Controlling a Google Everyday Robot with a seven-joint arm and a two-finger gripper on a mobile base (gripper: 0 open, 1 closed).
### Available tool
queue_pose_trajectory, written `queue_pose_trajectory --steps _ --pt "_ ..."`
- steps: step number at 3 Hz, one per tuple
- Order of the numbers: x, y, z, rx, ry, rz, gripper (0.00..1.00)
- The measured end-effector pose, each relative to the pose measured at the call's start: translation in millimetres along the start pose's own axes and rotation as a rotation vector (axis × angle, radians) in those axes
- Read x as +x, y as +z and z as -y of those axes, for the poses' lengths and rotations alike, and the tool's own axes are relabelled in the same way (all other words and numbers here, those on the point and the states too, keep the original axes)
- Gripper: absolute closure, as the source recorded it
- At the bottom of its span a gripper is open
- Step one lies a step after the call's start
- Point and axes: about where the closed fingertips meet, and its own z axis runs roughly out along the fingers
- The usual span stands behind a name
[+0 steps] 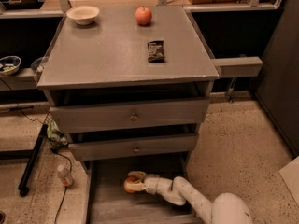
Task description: Place orange into bottom drawer
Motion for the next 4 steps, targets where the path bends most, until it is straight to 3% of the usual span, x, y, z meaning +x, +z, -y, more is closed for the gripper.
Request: queue_pose_trajectory --steps 1,4 --pt "11.7 5.2 -22.7 -0.019 0.023 0.023 1.0" --pt "19.5 9.1 -18.7 -0.007 0.034 0.005 1.0"
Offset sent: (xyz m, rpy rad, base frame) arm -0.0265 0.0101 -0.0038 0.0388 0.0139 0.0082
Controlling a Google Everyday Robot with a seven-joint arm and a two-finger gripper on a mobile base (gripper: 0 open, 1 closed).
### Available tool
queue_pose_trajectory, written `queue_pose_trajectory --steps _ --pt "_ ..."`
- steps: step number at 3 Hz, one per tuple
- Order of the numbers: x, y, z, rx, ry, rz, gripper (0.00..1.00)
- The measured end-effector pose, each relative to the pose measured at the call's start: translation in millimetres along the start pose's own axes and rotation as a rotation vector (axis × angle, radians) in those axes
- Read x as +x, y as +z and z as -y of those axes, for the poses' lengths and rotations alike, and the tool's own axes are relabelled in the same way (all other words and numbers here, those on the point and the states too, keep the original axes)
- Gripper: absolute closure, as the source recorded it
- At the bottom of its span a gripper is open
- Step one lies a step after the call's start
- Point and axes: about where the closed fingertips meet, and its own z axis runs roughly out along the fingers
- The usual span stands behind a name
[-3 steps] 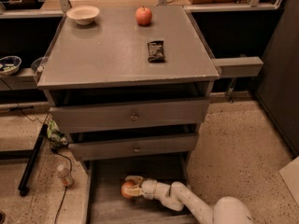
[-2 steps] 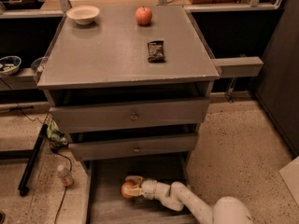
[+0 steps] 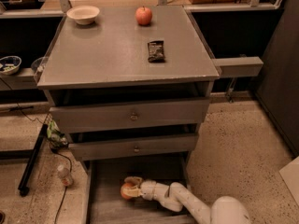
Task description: Place orange into bottom drawer
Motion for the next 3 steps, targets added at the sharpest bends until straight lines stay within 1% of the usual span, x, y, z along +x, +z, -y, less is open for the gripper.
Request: queue_pose_trajectory --steps 2,3 --pt "17 1 14 0.016 0.022 0.027 1.0" --pt "29 -2 22 0.017 0.047 0.048 1.0"
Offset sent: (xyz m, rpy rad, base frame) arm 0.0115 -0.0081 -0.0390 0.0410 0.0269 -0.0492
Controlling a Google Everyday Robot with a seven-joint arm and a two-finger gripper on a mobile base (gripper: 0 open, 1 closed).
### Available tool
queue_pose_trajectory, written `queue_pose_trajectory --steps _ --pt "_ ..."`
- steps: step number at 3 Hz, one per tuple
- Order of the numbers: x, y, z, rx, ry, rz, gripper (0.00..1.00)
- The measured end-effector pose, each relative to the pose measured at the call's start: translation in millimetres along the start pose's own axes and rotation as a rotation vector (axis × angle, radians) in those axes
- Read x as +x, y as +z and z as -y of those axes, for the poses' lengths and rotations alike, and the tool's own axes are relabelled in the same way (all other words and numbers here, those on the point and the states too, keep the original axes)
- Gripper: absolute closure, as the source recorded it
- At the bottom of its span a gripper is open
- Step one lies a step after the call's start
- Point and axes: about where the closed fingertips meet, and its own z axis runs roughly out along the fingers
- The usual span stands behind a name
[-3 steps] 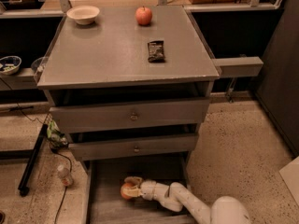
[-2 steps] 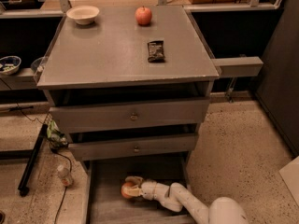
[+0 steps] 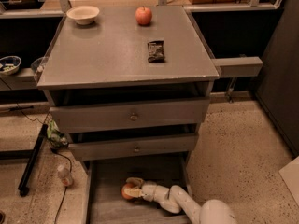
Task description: Place orange into bottom drawer
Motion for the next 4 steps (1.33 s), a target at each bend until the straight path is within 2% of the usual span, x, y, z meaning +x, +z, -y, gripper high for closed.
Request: queue_pose_trajectory --steps 1,2,3,4 --pt "0.3 -0.2 1.7 -0.008 0.004 0.003 1.0" --pt "0.3 -0.1 1.6 -0.008 0.004 0.003 0.73" --pt "0.3 -0.1 1.6 -0.008 0.004 0.003 0.5" --pt "0.3 -0.1 1.6 -0.008 0.004 0.003 0.19"
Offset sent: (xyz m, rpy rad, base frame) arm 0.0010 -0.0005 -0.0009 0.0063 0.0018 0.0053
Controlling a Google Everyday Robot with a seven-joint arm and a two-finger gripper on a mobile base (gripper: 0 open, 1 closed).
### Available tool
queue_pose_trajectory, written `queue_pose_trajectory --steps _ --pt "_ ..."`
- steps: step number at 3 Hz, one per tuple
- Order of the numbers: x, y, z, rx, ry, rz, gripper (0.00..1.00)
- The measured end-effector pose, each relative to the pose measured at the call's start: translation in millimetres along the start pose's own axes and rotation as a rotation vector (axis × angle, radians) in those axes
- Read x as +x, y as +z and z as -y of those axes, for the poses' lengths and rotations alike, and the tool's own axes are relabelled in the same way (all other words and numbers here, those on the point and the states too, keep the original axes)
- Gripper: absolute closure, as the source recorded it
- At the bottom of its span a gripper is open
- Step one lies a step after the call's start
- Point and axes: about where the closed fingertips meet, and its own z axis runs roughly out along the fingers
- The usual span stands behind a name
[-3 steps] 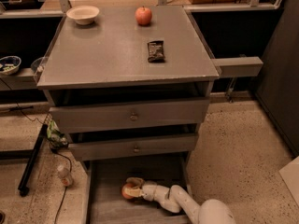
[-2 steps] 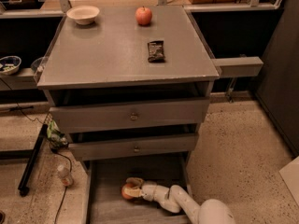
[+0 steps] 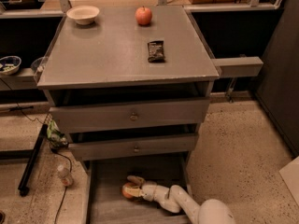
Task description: Place orange into bottom drawer
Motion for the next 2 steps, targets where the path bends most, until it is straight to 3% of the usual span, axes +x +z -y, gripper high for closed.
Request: queue_pose_trajectory --steps 1,2 --pt "0.0 0.0 0.0 0.0 0.0 0.0 0.0" --pt "0.0 0.0 0.0 0.0 0.0 0.0 0.0"
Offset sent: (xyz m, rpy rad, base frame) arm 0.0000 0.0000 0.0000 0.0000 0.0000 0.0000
